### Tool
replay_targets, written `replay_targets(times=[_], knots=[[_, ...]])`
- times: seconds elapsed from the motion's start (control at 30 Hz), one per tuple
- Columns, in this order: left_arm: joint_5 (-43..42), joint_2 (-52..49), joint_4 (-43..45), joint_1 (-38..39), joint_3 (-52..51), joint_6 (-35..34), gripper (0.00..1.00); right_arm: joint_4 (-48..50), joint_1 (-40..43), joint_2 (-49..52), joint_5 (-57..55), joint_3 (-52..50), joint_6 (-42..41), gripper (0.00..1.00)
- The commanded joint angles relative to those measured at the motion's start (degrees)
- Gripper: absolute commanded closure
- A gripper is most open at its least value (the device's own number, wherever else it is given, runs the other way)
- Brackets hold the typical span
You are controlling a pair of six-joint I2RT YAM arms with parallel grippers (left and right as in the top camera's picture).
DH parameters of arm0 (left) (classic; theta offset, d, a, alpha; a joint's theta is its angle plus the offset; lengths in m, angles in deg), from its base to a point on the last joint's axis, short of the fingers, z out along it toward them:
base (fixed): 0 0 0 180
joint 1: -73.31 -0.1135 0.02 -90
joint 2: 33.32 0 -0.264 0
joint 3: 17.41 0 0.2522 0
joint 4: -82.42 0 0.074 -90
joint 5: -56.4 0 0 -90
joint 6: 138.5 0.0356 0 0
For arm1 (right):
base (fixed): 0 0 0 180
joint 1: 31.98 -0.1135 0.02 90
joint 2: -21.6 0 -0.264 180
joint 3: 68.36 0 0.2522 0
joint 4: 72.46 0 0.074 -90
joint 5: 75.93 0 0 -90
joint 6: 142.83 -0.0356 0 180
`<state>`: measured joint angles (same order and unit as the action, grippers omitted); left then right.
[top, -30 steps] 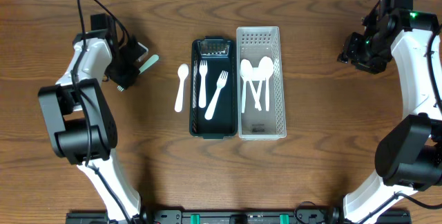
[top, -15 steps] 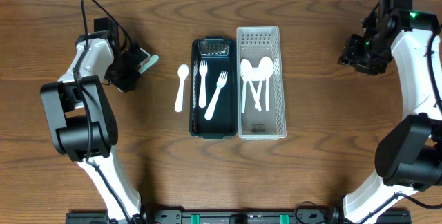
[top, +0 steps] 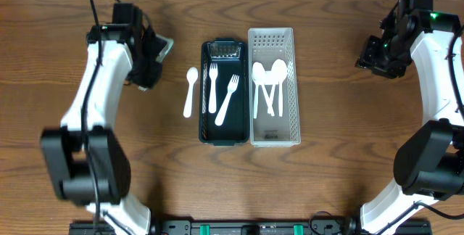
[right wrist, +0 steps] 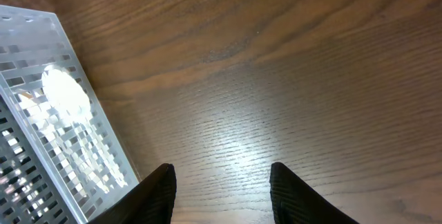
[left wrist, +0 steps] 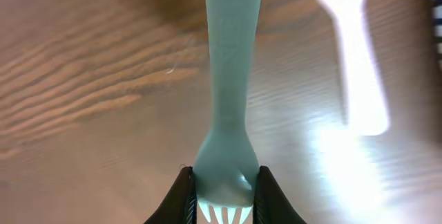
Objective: Pack container
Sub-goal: 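Place the mint-green fork into the black tray and release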
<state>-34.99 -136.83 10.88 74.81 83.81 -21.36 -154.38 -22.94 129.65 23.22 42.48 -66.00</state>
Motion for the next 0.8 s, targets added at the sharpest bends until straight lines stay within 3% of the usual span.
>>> replay_targets(times=[0.0,0.1,0.27,0.43,0.5,0.53,0.6,0.67,0.77], knots=[[-7.30,6.23,-1.55,5.03,0.98,-13.57,0.94,-0.04,-0.11,0.13,-0.35,0.63,-0.02,0.53],[-12.22,8.96,-1.29,10.54,0.96,-25.00,0.94,-0.24,-0.11,0.13,-0.35,0.63,-0.04,0.53],[-8.02,7.52,0.81,19.10,-1.14,-45.07,0.94,-0.33,-0.11,0.13,-0.35,0.63,-0.04,0.53],[-5.22,2.21,5.49,23.78,-3.23,-51.67,0.92,-0.20,-0.11,0.13,-0.33,0.63,-0.04,0.53],[-5.25,0.44,6.32,24.87,-3.23,-51.67,0.83,-0.17,-0.11,0.13,-0.33,0.63,-0.04,0.52],[-5.25,-0.09,6.38,25.11,-3.23,-51.65,0.64,-0.17,-0.11,0.13,-0.35,0.63,-0.04,0.52],[-5.25,0.07,5.99,24.85,-3.13,-51.65,0.51,-0.20,-0.11,0.13,-0.35,0.63,-0.04,0.52],[-5.25,1.33,4.94,23.47,-2.51,-51.52,0.30,-0.15,-0.11,0.13,-0.35,0.63,-0.04,0.51],[-5.18,4.35,3.96,19.93,-1.90,-46.77,0.27,0.00,-0.11,0.13,-0.35,0.63,-0.04,0.50]])
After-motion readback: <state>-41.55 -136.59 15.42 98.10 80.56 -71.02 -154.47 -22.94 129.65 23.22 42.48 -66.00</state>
